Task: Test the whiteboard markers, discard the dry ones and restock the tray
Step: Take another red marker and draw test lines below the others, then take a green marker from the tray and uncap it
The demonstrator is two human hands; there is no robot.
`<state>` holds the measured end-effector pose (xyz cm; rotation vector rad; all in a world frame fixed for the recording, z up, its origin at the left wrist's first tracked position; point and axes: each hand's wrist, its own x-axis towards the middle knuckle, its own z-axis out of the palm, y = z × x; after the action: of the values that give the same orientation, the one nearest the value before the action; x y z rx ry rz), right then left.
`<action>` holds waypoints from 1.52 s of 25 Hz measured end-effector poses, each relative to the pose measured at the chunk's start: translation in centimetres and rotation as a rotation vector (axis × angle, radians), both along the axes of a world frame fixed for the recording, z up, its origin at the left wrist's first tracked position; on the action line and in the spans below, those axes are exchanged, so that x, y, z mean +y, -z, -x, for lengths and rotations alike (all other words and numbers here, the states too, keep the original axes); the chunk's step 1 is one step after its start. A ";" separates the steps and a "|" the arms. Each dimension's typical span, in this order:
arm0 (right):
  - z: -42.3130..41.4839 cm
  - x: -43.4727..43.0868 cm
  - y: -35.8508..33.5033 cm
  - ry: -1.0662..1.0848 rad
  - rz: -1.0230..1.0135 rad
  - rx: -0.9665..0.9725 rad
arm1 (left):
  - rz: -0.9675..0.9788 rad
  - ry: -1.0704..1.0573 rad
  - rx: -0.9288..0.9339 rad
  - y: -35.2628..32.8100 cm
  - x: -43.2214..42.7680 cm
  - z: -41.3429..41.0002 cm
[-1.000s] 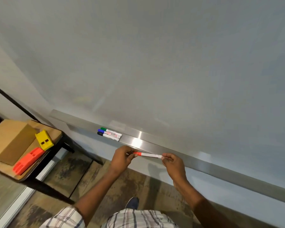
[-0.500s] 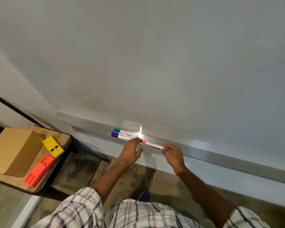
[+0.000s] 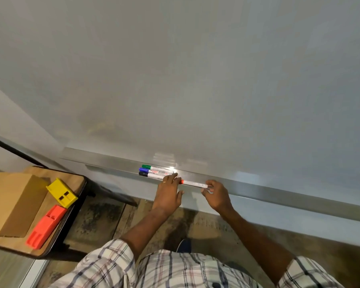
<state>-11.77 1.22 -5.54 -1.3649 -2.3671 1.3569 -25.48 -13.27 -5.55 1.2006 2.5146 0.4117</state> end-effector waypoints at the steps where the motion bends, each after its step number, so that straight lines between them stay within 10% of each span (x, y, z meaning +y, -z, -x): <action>1: 0.1 0.0 0.3 -0.020 -0.017 0.000 | -0.010 0.028 -0.010 0.0 0.1 -0.3; 16: -1.6 -0.3 0.6 -0.110 -0.245 0.089 | 0.146 0.243 0.024 1.8 0.5 -2.0; 22: -7.0 2.3 2.1 -0.558 -0.606 -0.157 | 0.128 0.347 0.000 1.6 2.6 -4.0; 38: -26.6 8.1 0.5 -0.026 -0.497 -0.247 | 0.086 0.647 0.066 -0.1 14.3 -21.3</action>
<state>14.87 9.33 -6.01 -1.4069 -2.6312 0.5563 -4.20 1.01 -5.45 1.9021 2.0017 0.0968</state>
